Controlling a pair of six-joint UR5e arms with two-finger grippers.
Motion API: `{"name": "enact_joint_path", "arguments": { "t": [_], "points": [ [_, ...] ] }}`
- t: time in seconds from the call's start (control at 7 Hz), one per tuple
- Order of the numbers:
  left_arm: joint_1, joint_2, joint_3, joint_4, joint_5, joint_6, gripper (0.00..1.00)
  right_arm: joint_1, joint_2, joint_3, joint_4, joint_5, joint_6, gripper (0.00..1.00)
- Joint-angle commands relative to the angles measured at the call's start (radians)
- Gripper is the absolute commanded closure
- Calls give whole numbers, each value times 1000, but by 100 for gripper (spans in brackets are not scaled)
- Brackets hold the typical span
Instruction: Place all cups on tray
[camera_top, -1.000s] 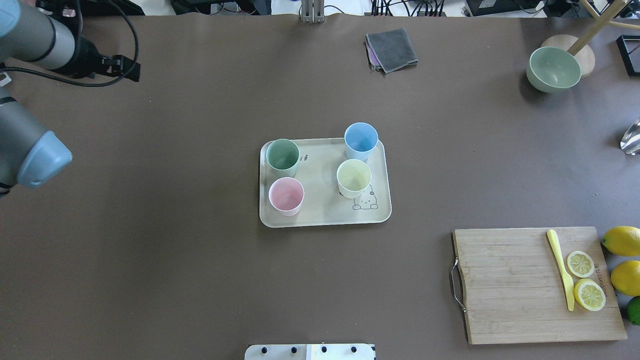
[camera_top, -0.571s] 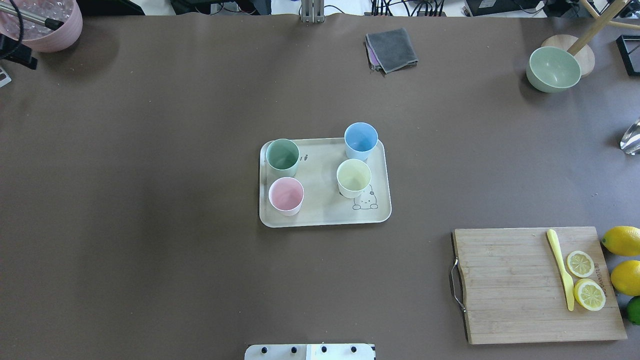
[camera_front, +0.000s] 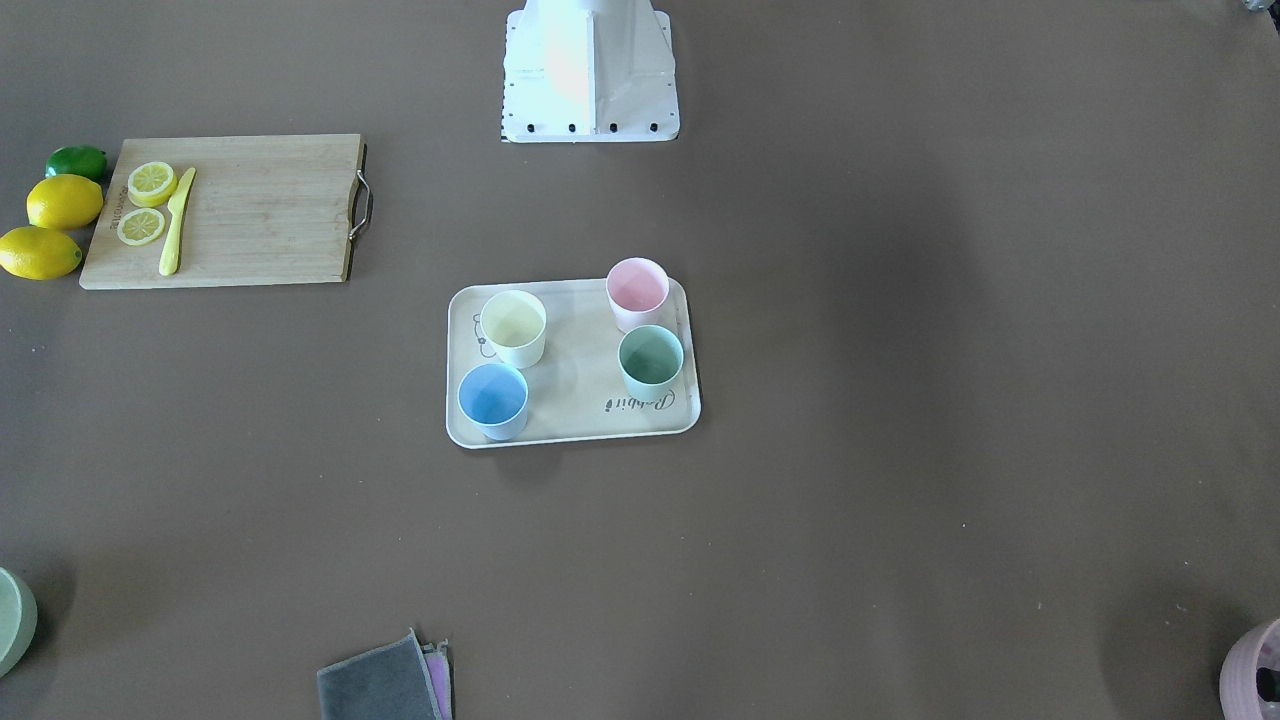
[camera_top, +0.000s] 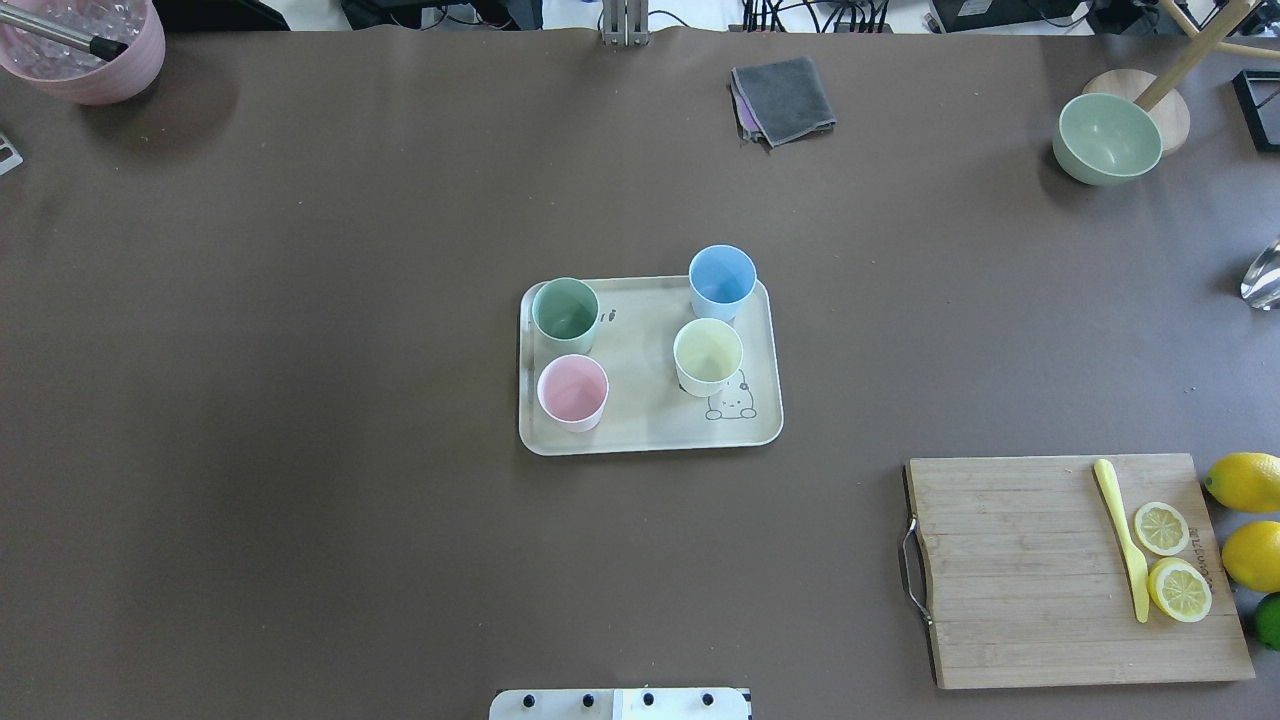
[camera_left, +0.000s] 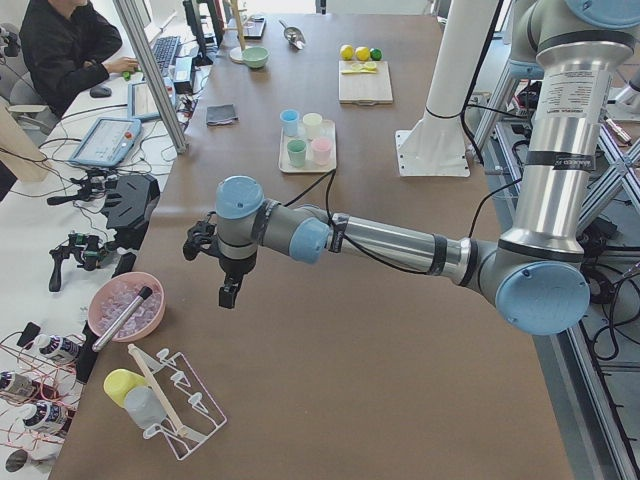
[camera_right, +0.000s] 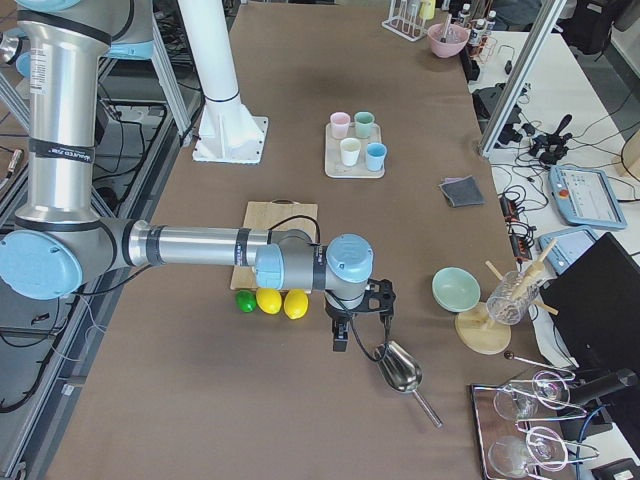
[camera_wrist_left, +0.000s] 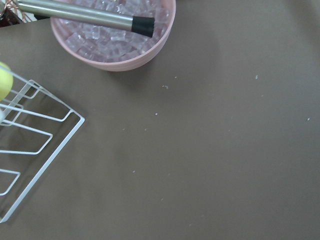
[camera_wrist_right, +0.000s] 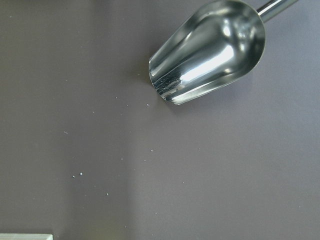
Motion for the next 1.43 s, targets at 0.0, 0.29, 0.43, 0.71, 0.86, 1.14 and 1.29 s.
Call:
{"name": "enact_joint_path", "arguments": {
  "t": [0.0, 0.29, 0.43, 0.71, 0.86, 1.14, 1.29],
  "points": [
    [-19, 101, -4, -15, -46, 14, 2, 0, 3, -6, 2, -1, 0, 0],
    [-45, 123, -16, -13, -52, 12, 2, 2, 10, -5, 2, 1, 0, 0],
    [-45, 123, -15, -10, -51, 12, 2, 2, 10, -2, 6, 1, 0, 0],
    [-47, 123, -15, -7, -52, 12, 2, 2, 14, -1, 6, 1, 0, 0],
    [-47, 123, -13, -7, -51, 12, 2, 2, 14, -1, 6, 1, 2, 0],
    [-47, 123, -12, -7, -49, 12, 2, 2, 14, 0, 6, 1, 0, 0],
    [-47, 121, -10, -6, -49, 12, 2, 2, 17, 0, 8, -1, 0, 0]
  ]
}}
